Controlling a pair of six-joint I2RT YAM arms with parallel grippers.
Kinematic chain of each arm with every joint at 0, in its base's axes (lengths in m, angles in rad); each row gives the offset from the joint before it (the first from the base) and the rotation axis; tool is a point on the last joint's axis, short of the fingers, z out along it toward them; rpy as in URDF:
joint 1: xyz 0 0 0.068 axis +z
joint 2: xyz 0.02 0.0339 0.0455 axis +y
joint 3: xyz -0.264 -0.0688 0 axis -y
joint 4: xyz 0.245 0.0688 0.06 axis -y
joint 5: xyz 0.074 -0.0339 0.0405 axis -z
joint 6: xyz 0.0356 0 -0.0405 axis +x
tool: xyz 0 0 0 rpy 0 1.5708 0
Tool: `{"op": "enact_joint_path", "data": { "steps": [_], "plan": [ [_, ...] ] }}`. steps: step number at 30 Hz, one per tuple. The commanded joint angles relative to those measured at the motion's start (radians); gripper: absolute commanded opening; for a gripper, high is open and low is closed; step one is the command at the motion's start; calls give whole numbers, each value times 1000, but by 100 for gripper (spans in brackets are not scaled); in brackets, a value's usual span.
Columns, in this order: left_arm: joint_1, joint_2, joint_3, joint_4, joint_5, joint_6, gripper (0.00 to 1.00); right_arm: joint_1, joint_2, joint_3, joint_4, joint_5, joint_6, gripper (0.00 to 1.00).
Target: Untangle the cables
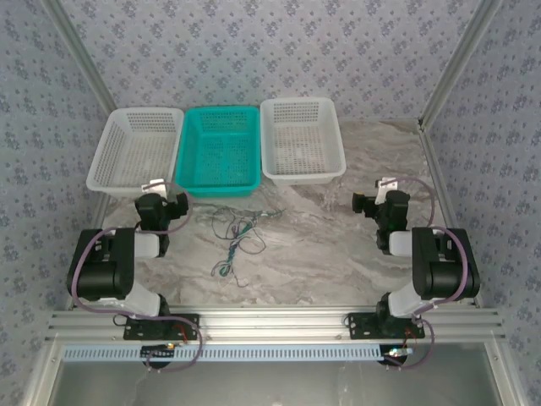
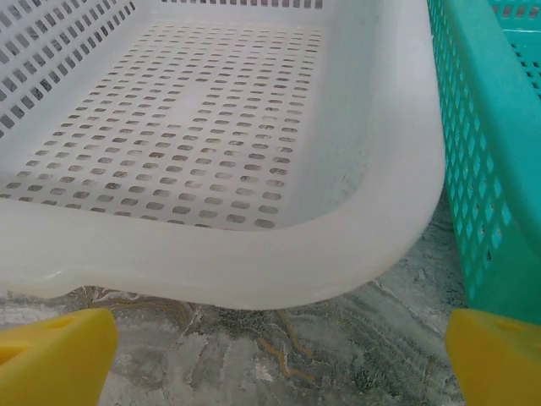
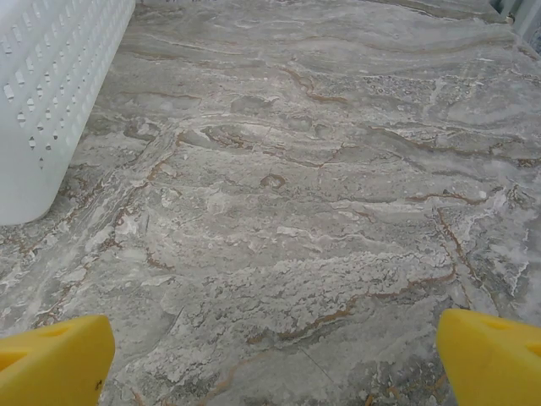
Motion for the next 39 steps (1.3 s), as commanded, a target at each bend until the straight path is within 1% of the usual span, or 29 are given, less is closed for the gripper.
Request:
{"op": "enact_joint_path", "data": {
  "steps": [1, 24, 26, 27, 28, 29, 30, 31, 32, 33, 34, 36, 38, 39],
  "plan": [
    [-3, 3, 20, 24, 8, 9, 99, 5, -5, 12, 10, 3, -12, 100],
    [-3, 2, 20, 24, 9, 9, 100, -8, -4, 12, 14, -17, -4, 100],
    [-2, 3, 20, 24, 9, 9, 99, -10, -25, 14, 0, -12, -2, 100],
    [-2, 3, 20, 24, 9, 8, 99, -5, -74, 46, -100, 14, 5, 100],
    [-2, 3, 20, 25, 9, 9, 100, 2, -145, 100, -253, 58, 26, 100],
    [-2, 1, 19, 28, 11, 9, 99, 11, -199, 149, -388, 133, 84, 100],
    [-1, -1, 14, 35, 17, 9, 100, 16, -267, 204, -539, 215, 187, 100],
    [-1, -13, 5, 43, 15, 8, 99, 12, -327, 269, -695, 237, 298, 100],
    [-1, -32, -7, 48, 2, 6, 100, 7, -371, 319, -814, 230, 400, 100],
    [-4, -73, -22, 40, -32, -4, 99, 8, -413, 370, -935, 194, 471, 100],
    [-8, -131, -34, 4, -75, -15, 99, 14, -447, 408, -1026, 134, 510, 100],
    [-8, -280, 1, -239, -117, -74, 99, 44, -499, 467, -1151, 31, 542, 99],
    [-11, -420, 73, -531, -124, -168, 99, 102, -536, 524, -1253, -39, 561, 99],
    [-16, -475, 100, -638, -123, -218, 99, 132, -539, 547, -1298, -60, 574, 98]
  ]
}}
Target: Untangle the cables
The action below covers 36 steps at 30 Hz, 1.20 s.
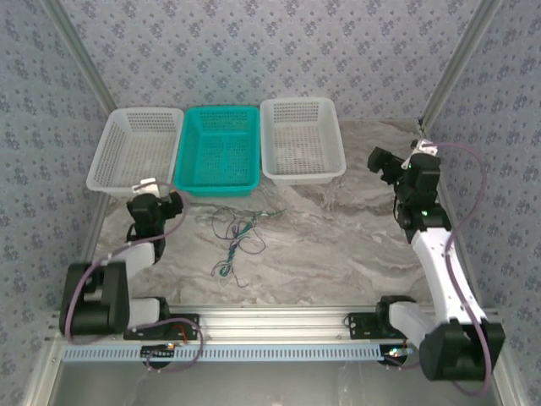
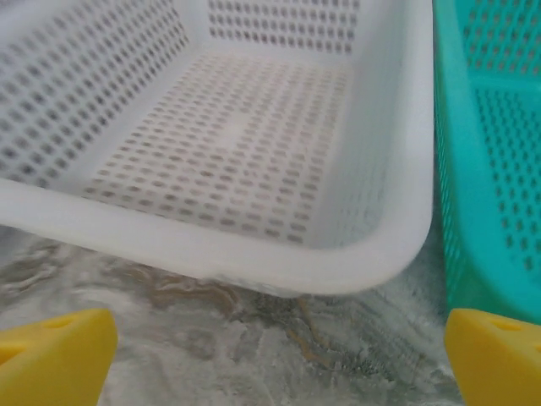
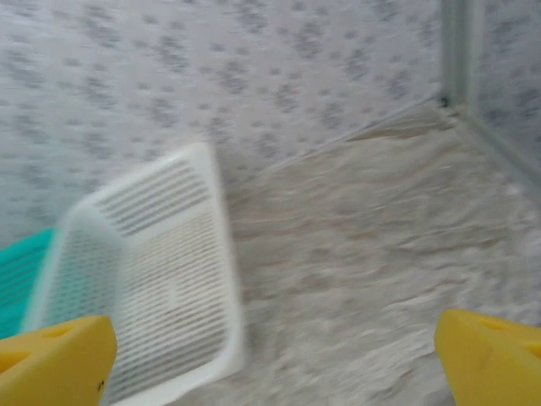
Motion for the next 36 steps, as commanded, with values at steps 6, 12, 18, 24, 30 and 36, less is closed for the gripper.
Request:
{"op": "enact_joint_path", "data": {
  "steps": [6, 12, 18, 24, 30, 36],
  "plan": [
    [-123, -387, 178, -662, 174, -449, 83, 333, 102, 145, -541, -242, 225, 98],
    [-487, -281, 315, -908, 233, -548, 66, 580, 212, 64, -423, -201, 394, 98],
    [-612, -20, 425, -1086, 281, -465, 65, 644, 308, 62, -397, -180, 444, 98],
    [-597, 119, 422, -1011, 160, -385, 62, 665, 311, 87, -411, -127, 453, 100],
    [-540, 168, 358, -922, 40, -486, 47, 665, 360, 136, -445, -118, 441, 100],
    [-475, 231, 319, -790, 129, -478, 24, 683, 427, 196, -442, -130, 419, 100]
  ]
}}
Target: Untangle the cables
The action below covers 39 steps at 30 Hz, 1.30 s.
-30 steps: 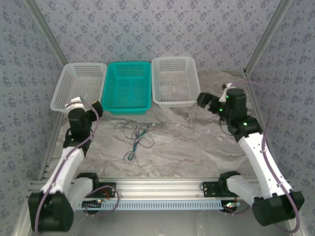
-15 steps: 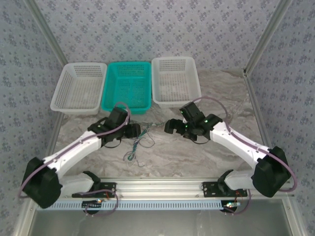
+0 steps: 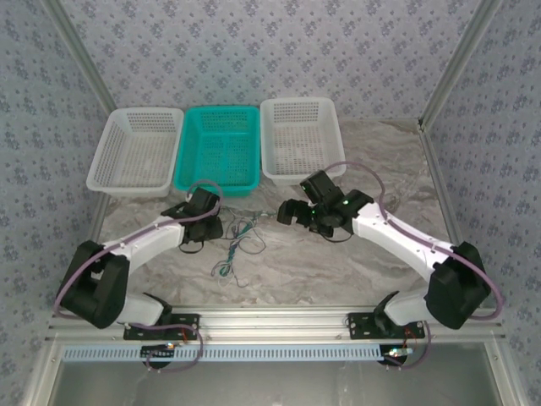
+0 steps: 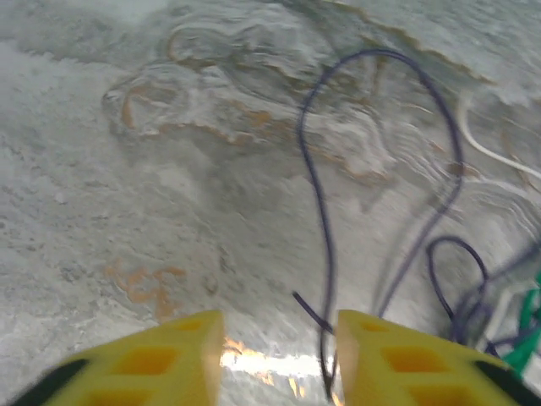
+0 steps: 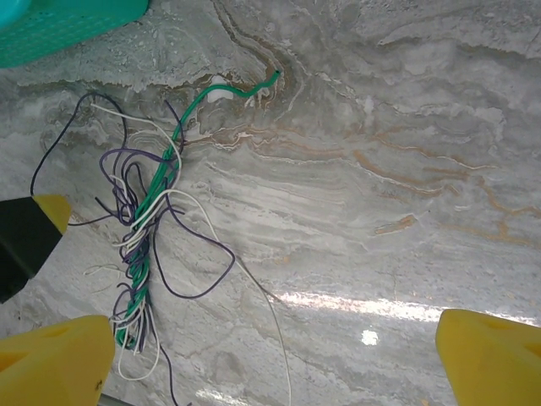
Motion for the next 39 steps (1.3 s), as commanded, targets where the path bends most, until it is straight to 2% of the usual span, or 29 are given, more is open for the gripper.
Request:
{"op": "enact_joint_path", "data": {
  "steps": [1, 2, 4, 6, 8, 10, 12, 15, 17, 19, 21, 25, 28, 31, 35, 36, 39],
  "plan": [
    [12, 32, 3, 81, 35, 15, 5, 22, 26, 54, -28, 24, -11, 100],
    [13, 34, 16, 69, 53, 15, 0, 29, 30, 57, -35, 36, -15, 100],
    [11, 4, 30, 49, 114, 11, 0, 43, 23, 60, -29, 49, -57, 100],
    [11, -78, 28, 38, 171, -13, 0, 92, -7, 67, -2, 117, -146, 100],
    [7, -189, 27, 25, 210, -24, 0, 194, -49, 40, 100, 261, -290, 100],
    [3, -270, 31, 13, 225, -22, 0, 272, -70, -23, 254, 331, -456, 100],
    [3, -309, 56, -7, 259, -6, 0, 319, -63, -86, 431, 301, -611, 100],
    [-7, -306, 128, -45, 369, 36, 0, 365, -11, -148, 673, 261, -863, 100],
    [-25, -297, 182, -71, 409, 47, 0, 364, 11, -163, 780, 161, -950, 100],
    [-49, -298, 227, -93, 412, 46, 0, 356, 35, -200, 923, 71, -955, 100],
    [-64, -300, 262, -98, 417, 36, 0, 355, 74, -227, 1053, 14, -969, 94],
    [-76, -292, 311, -100, 427, 14, 0, 349, 179, -236, 1265, 60, -884, 72],
    [-77, -285, 330, -118, 410, 22, 0, 344, 220, -269, 1432, 115, -836, 67],
    [-81, -285, 329, -92, 440, 35, 0, 345, 224, -262, 1448, 128, -832, 67],
    [-84, -295, 328, -81, 440, 47, 0, 347, 172, -275, 1412, 132, -812, 74],
    [-83, -297, 332, -81, 443, 52, 0, 344, 160, -292, 1426, 143, -802, 74],
    [-84, -298, 347, -82, 460, 70, 0, 316, 134, -316, 1449, 139, -759, 55]
  ]
}}
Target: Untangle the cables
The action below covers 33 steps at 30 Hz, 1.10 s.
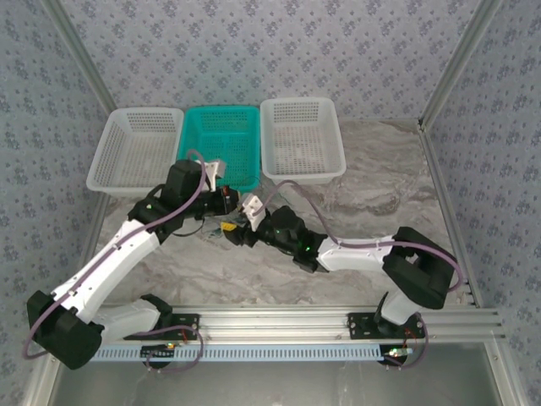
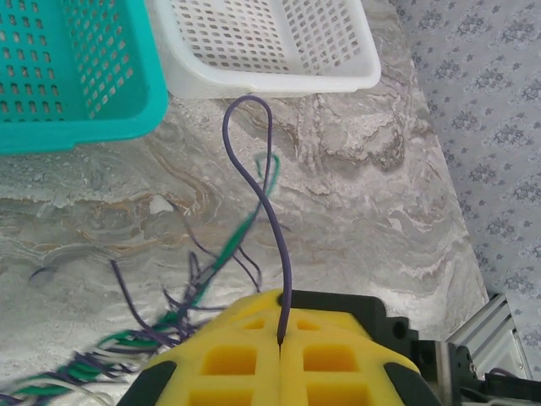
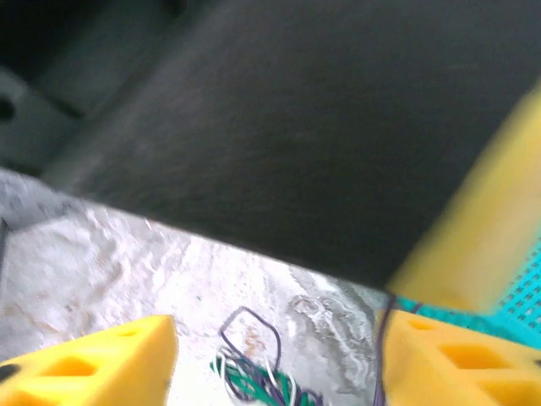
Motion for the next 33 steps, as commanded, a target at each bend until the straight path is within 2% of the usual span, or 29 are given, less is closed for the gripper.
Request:
{"op": "enact_joint_path", "data": {
  "steps": [1, 6, 9, 10, 13, 15, 17, 22, 24, 26, 28, 30, 33],
  "plan": [
    [-6, -9, 48, 11, 36, 36, 0, -38, -42, -12, 59, -2, 60, 47],
    [-8, 16, 73, 5, 43, 64, 0, -76, -26, 25, 41, -93, 111, 2],
    [-17, 21, 76, 8, 35, 89, 0, -82, -24, 44, 20, -106, 140, 0],
    [-19, 11, 74, 10, 16, 96, 8, -84, -33, 47, 6, -93, 165, 0],
    [-19, -76, 16, 67, -37, 136, 52, -106, -71, 78, -118, -52, 261, 0],
    [-18, -166, -66, 159, -49, 185, 69, -121, -100, 92, -196, -55, 292, 0],
    [-17, -263, -163, 246, -52, 244, 76, -138, -136, 97, -239, -53, 327, 0],
    [-18, -389, -364, 373, -61, 364, 80, -198, -182, 158, -359, -141, 481, 0],
    [-17, -391, -387, 386, -118, 294, 80, -207, -197, 182, -398, -133, 531, 0],
    [-6, -375, -411, 447, -131, 143, 81, -213, -220, 198, -425, -121, 560, 0],
    [2, -343, -456, 563, -108, -30, 87, -216, -237, 208, -434, -116, 570, 0],
    [12, -288, -494, 684, -80, -201, 99, -218, -250, 221, -449, -122, 572, 0],
    [24, -191, -516, 821, -56, -396, 99, -220, -264, 241, -461, -150, 601, 0]
  ]
}}
